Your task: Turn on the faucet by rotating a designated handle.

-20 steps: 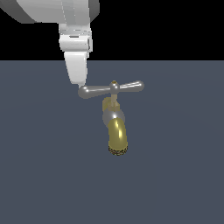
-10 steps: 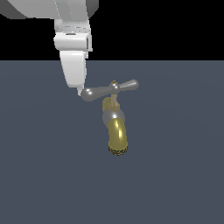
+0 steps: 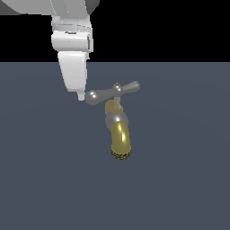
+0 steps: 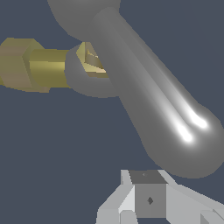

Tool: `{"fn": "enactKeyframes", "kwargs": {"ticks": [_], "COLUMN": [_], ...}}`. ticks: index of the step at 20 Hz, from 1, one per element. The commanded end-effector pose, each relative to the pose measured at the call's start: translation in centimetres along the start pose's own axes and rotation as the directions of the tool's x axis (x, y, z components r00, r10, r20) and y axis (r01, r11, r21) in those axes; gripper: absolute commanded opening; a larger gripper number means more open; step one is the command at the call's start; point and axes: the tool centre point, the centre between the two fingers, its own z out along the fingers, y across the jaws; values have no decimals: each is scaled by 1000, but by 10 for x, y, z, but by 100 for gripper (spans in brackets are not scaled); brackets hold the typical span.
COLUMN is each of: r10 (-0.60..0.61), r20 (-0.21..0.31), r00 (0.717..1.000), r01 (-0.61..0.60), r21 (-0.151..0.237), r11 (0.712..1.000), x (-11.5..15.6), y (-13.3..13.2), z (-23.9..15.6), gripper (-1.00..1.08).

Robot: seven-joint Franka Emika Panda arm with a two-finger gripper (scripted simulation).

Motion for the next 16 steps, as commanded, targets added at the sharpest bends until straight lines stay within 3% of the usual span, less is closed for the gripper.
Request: {"fn": "enactKeyframes", "kwargs": {"ticks": [1, 16], "r10": [17, 19], "r20": [-3, -3], "r00": [1000, 1000], "r01": [-17, -19], "r21": [-4, -7], "r11": [1000, 1000], "x": [14, 47], "y": [9, 52], "z": [0, 0], "gripper": [-100, -100]}}
